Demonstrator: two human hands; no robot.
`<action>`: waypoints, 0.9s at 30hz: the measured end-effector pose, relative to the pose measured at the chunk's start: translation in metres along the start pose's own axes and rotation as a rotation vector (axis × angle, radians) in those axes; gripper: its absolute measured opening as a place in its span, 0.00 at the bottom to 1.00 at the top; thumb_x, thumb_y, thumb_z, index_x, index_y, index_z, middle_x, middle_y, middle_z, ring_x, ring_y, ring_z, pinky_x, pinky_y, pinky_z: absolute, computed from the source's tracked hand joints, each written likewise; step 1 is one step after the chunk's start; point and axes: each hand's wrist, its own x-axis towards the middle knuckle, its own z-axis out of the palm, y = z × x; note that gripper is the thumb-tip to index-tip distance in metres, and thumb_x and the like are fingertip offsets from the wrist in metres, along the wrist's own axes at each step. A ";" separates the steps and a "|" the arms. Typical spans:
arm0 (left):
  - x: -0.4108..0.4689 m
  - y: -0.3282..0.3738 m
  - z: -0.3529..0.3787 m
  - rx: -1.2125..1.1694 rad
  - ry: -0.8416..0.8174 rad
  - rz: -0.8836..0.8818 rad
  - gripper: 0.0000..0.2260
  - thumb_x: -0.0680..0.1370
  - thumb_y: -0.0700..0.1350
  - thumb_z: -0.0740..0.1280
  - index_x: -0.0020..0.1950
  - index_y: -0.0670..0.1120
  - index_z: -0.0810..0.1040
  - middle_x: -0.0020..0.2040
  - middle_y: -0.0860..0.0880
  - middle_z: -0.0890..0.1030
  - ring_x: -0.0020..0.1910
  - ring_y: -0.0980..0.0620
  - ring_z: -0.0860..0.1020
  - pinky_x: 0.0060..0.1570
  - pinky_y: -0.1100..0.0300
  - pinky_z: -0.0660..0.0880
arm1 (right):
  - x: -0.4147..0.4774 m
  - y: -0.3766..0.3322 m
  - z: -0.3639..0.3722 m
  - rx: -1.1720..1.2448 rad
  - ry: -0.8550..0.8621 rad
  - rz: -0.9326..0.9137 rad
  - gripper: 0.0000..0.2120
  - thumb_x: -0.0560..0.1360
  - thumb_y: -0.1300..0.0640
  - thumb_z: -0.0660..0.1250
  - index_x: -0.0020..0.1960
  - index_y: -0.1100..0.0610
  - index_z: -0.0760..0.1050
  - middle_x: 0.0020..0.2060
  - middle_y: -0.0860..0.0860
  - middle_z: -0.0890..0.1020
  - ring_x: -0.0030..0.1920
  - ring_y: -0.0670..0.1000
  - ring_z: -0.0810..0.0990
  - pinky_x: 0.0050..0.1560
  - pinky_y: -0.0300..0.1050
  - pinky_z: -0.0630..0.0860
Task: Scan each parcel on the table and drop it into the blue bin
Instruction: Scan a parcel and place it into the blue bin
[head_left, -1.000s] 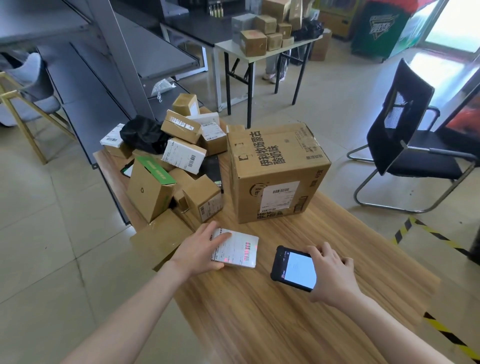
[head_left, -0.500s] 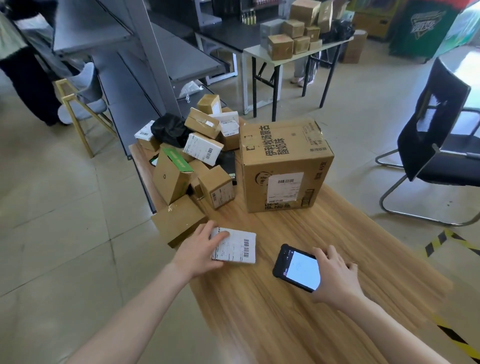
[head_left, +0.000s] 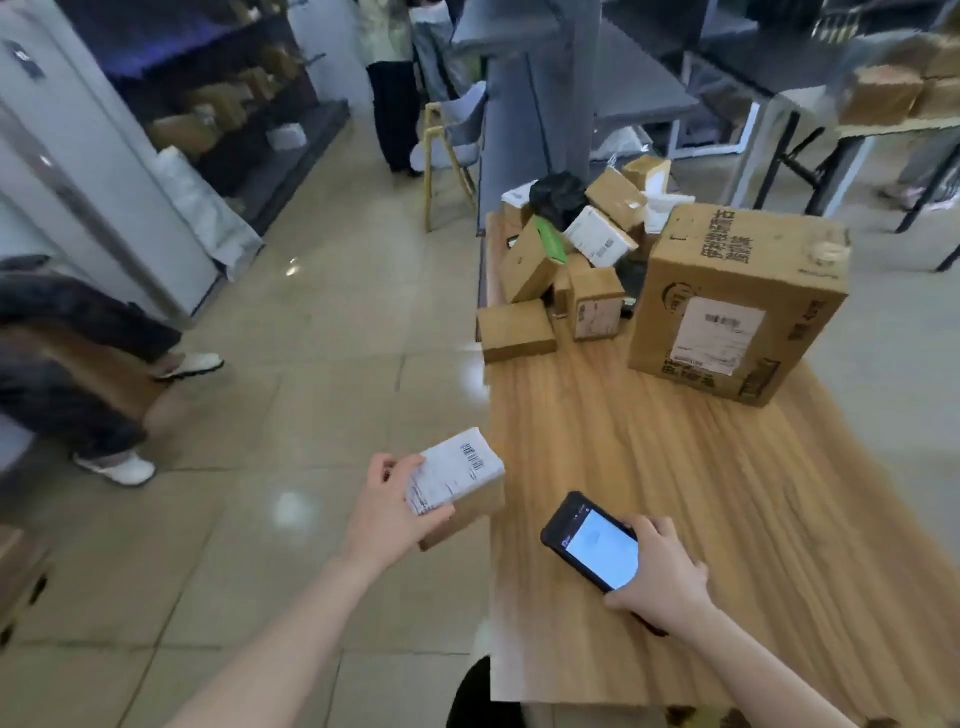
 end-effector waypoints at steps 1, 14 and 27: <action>-0.024 -0.012 -0.008 0.006 0.023 -0.042 0.30 0.67 0.55 0.77 0.67 0.52 0.71 0.59 0.54 0.65 0.59 0.56 0.71 0.56 0.63 0.69 | -0.005 -0.007 0.008 -0.027 -0.032 -0.033 0.43 0.56 0.47 0.74 0.68 0.47 0.62 0.53 0.43 0.62 0.48 0.45 0.71 0.53 0.48 0.63; -0.299 -0.155 -0.129 0.177 0.405 -0.707 0.31 0.67 0.59 0.74 0.67 0.52 0.70 0.54 0.55 0.65 0.49 0.54 0.74 0.49 0.58 0.73 | -0.077 -0.149 0.123 -0.202 -0.393 -0.472 0.46 0.55 0.47 0.73 0.71 0.44 0.60 0.54 0.43 0.62 0.49 0.45 0.71 0.50 0.45 0.64; -0.483 -0.269 -0.154 -0.016 0.634 -1.054 0.33 0.66 0.64 0.72 0.67 0.57 0.68 0.56 0.56 0.64 0.50 0.54 0.73 0.45 0.59 0.73 | -0.190 -0.255 0.277 -0.305 -0.642 -0.591 0.43 0.54 0.49 0.72 0.68 0.42 0.61 0.53 0.44 0.63 0.50 0.45 0.71 0.48 0.44 0.65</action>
